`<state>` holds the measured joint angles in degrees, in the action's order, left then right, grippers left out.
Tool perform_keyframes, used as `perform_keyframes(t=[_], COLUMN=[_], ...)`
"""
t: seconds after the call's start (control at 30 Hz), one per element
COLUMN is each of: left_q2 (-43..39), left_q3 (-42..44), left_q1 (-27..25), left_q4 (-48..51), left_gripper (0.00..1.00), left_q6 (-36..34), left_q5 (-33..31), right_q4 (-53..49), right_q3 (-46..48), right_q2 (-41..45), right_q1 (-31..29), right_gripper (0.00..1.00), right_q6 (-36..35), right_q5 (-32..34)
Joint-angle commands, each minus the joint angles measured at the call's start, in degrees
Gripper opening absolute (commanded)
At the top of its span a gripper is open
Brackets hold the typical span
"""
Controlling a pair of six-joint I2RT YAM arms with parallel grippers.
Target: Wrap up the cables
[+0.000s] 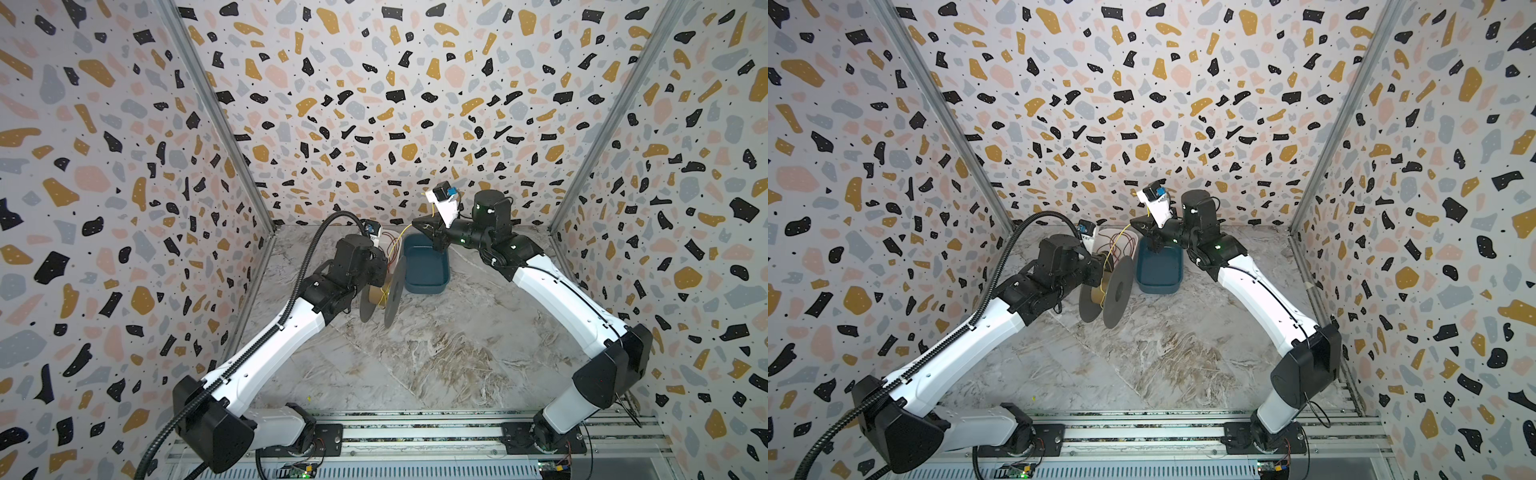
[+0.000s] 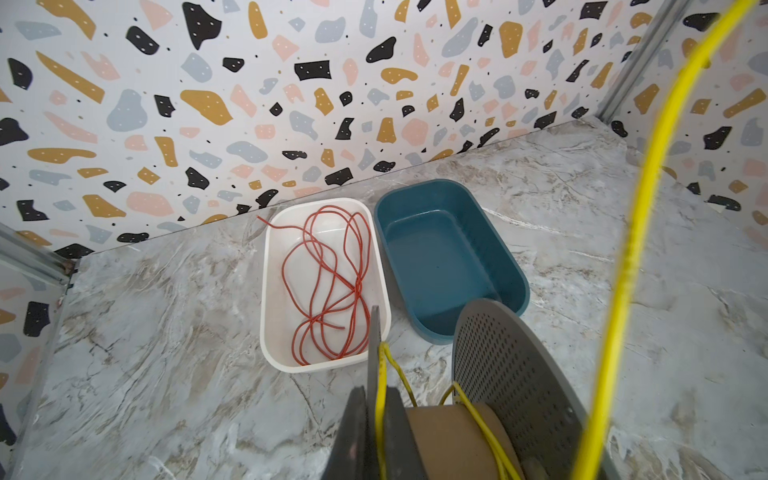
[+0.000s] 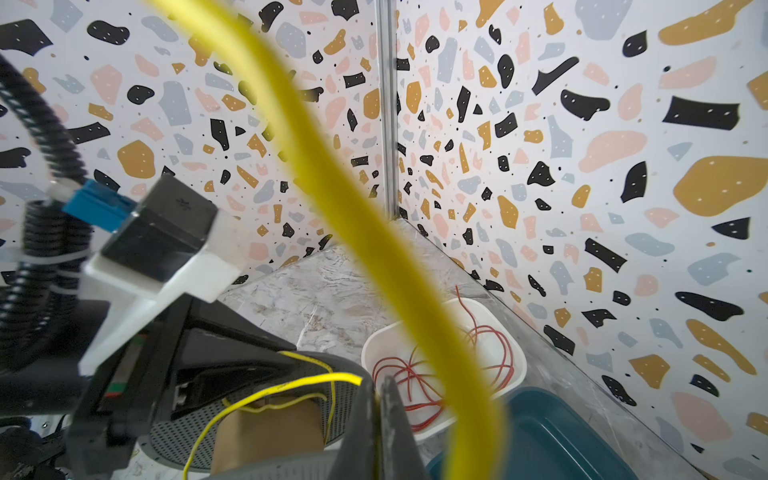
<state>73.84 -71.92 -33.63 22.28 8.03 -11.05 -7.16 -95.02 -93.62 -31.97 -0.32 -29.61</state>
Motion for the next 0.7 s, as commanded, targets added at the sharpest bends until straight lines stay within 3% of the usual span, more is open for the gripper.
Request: perform_keyframes(t=[0.0, 0.2, 0.4, 0.67], left_q2=[-2.24, -4.79, -6.19, -7.97], left_q3=[-0.85, -0.50, -1.12, -1.90], left_q1=[-0.65, -0.75, -0.75, -0.74], left_q4=[-2.12, -2.01, -1.86, -1.86], left_gripper=[0.00, 0.00, 0.00, 0.00], left_q6=[-1.63, -2.89, -2.67, -2.25], left_q5=[3.01, 5.91, 12.71, 16.49], right_q4=[3.08, 5.18, 9.34, 14.72], right_q3=[-2.62, -2.33, 0.42, 4.93], right_q2=[-0.59, -4.12, -8.04, -10.44], right_q1=[1.68, 4.13, 6.17, 6.39], right_gripper=[0.00, 0.00, 0.00, 0.00], right_q6=[1.01, 2.61, 5.06, 7.31], right_q5=[-2.04, -5.89, -10.95, -12.88])
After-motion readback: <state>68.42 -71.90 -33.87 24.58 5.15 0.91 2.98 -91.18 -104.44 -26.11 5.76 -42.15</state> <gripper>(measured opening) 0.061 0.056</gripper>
